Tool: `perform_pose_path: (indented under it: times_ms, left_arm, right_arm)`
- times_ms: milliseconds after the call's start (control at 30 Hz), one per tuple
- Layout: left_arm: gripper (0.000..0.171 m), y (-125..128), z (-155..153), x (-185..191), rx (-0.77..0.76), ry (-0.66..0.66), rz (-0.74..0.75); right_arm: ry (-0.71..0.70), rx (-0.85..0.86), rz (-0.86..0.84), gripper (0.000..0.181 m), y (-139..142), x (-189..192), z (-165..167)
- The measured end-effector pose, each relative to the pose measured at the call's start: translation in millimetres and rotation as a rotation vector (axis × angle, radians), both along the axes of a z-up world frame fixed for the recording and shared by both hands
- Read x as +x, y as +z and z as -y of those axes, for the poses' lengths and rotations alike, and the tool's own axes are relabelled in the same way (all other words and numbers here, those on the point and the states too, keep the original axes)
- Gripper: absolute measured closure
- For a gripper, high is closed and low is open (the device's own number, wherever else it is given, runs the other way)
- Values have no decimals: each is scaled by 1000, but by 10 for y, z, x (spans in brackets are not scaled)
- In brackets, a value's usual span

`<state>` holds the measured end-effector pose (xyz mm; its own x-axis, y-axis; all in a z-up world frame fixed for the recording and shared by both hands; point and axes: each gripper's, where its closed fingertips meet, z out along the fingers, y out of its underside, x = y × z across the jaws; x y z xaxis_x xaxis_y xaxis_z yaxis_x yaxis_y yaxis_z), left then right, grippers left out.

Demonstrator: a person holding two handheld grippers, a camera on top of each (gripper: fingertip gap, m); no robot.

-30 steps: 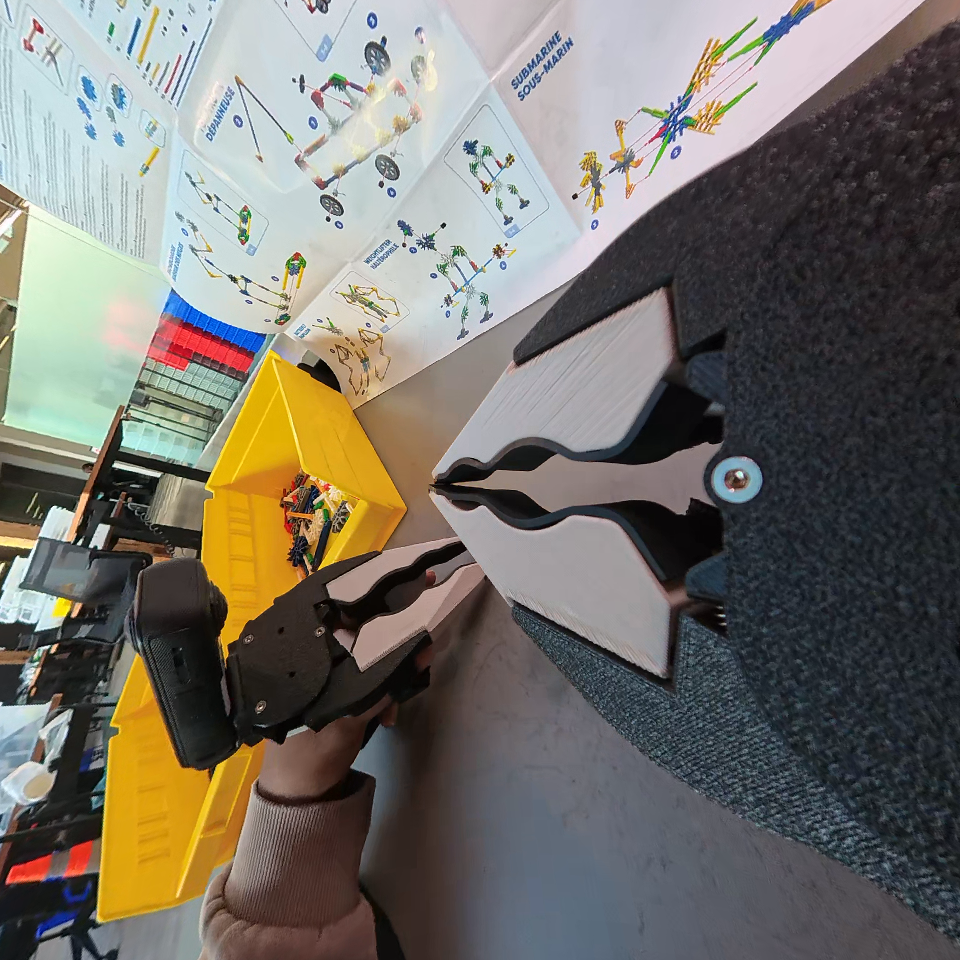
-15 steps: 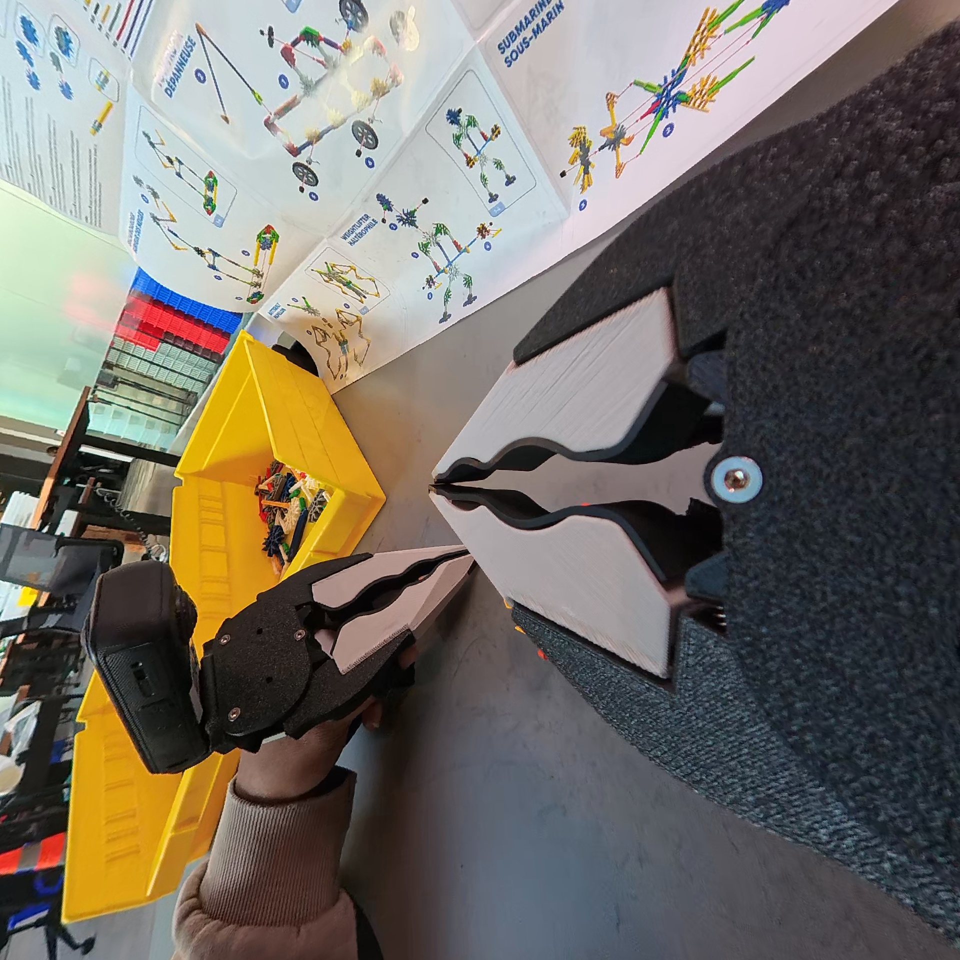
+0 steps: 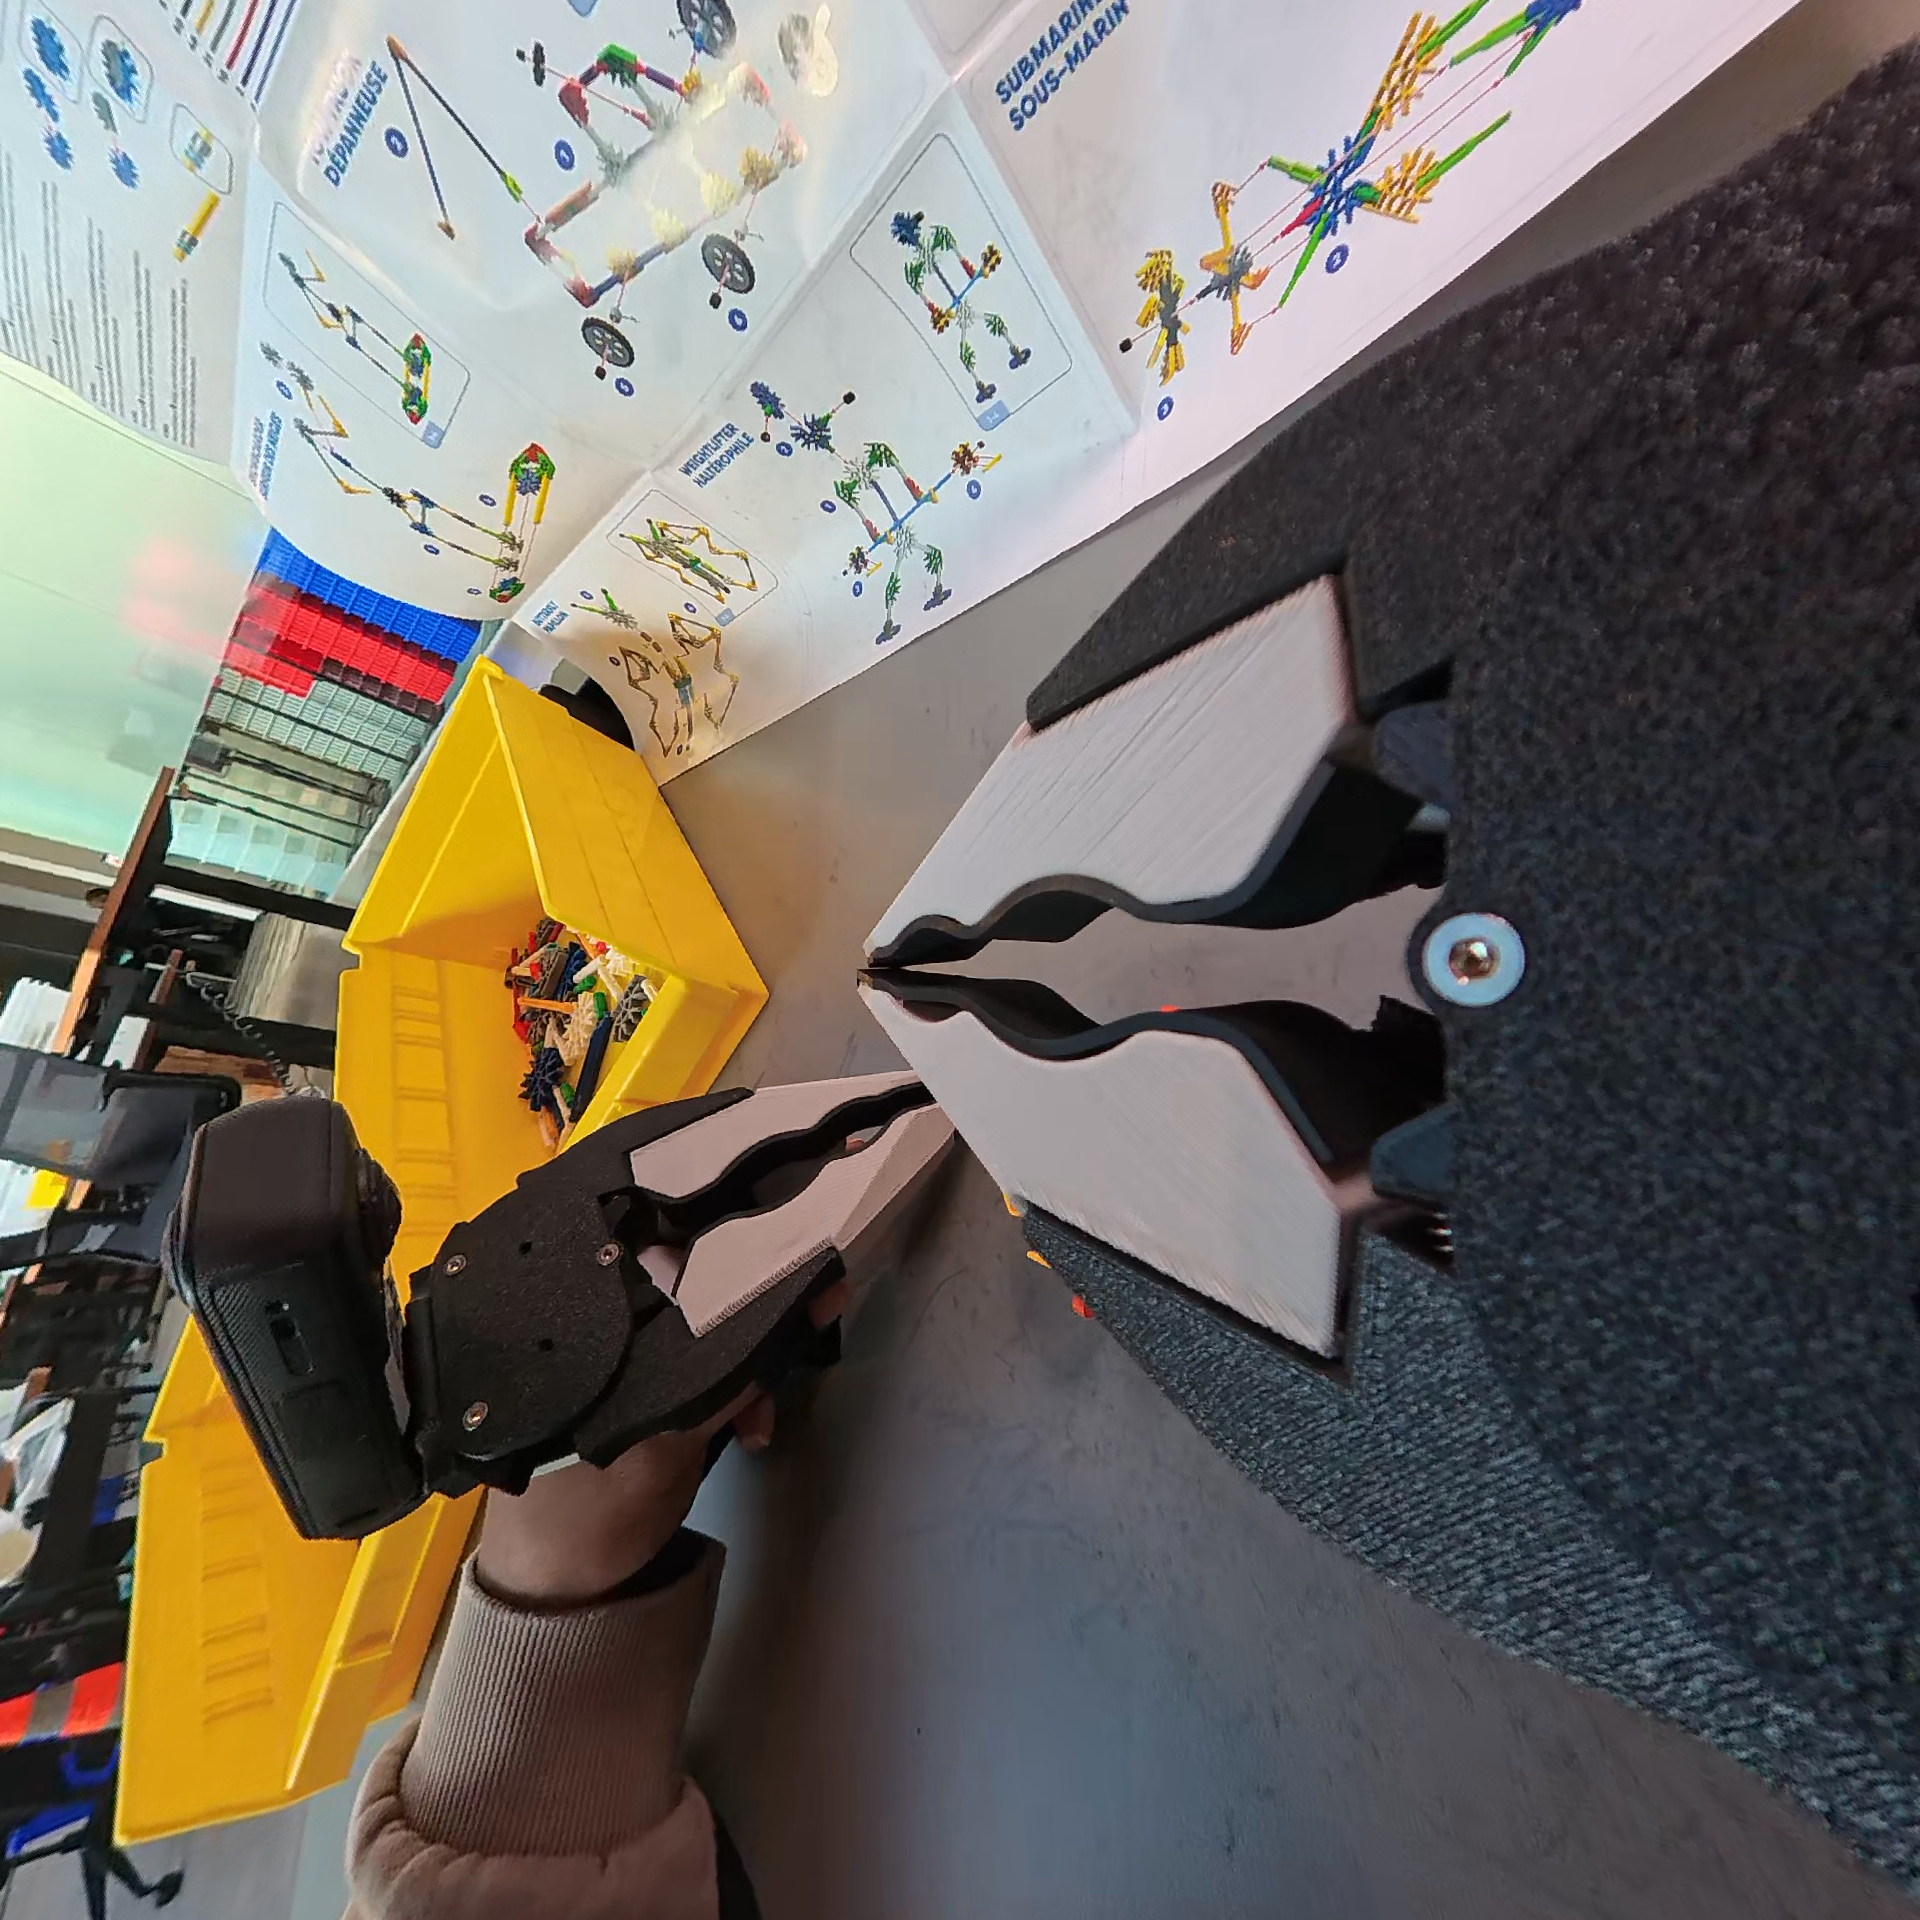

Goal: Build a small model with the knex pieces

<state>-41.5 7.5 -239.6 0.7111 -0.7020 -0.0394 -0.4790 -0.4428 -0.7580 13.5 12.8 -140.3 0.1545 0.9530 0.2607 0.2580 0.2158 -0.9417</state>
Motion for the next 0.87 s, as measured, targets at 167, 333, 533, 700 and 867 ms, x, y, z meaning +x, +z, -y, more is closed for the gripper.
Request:
perform_pose_path:
  times_ms: [167, 333, 533, 700, 867]
  left_arm:
    - [166, 611, 45, 182, 9, 0, 468]
    - [167, 1318, 217, 273, -81, -75, 1117]
    - [167, 1545, 333, 441, -161, -145, 1357]
    - [167, 1578, 348, 489, -175, -145, 1398]
    - [167, 1565, 366, 504, -205, -151, 1414]
  right_arm:
    - [38, 57, -9, 181, 21, -37, 109]
    - [37, 263, -106, 172, 298, -104, 309]
    - [-16, 421, -155, 173, 506, -142, 458]
    - [-32, 414, -164, 175, 530, -125, 441]
    - [-37, 430, -165, 176, 535, -119, 443]
